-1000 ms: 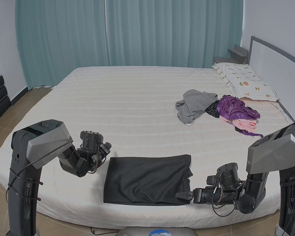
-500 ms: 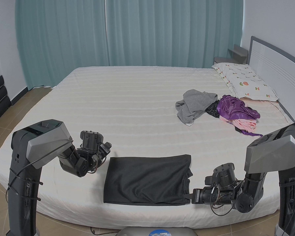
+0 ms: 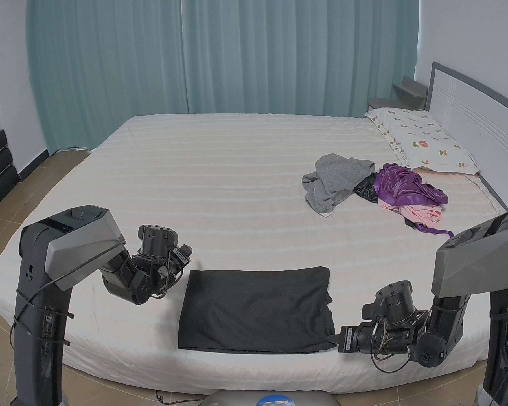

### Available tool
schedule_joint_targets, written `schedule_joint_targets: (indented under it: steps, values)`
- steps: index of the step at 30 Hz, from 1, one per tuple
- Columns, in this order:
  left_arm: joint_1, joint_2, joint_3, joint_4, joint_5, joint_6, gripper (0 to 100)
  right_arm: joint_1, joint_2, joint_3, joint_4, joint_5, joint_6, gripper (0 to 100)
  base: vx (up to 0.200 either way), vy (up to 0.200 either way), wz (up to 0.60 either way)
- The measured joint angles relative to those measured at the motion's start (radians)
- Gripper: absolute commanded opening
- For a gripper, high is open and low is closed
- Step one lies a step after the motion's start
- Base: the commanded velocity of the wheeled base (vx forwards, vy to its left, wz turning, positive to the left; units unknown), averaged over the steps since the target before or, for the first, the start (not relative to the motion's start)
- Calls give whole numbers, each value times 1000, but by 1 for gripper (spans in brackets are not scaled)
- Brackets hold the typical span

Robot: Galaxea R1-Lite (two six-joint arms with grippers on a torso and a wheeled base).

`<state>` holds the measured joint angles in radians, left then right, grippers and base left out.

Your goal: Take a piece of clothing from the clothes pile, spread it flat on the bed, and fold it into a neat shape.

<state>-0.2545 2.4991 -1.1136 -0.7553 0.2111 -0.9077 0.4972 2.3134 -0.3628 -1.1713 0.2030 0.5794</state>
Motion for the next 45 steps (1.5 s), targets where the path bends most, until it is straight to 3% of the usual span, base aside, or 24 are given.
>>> schedule_joint_targets:
  steps: [15, 16, 27, 45]
  values:
    - [0, 0, 0, 1, 0, 0, 100, -13, -23, 19, 54, -1, -107, 0, 0, 0, 0]
    - [0, 0, 0, 1, 0, 0, 100, -13, -22, 22, 54, -1, -116, 100, 0, 0, 0]
    - [0, 0, -1, 1, 0, 0, 100, -62, -19, -33, 38, 14, -104, 100, 0, 0, 0]
    - [-2, 0, 1, -4, 3, 1, 100, -165, 136, -519, 120, 20, 86, 100, 0, 0, 0]
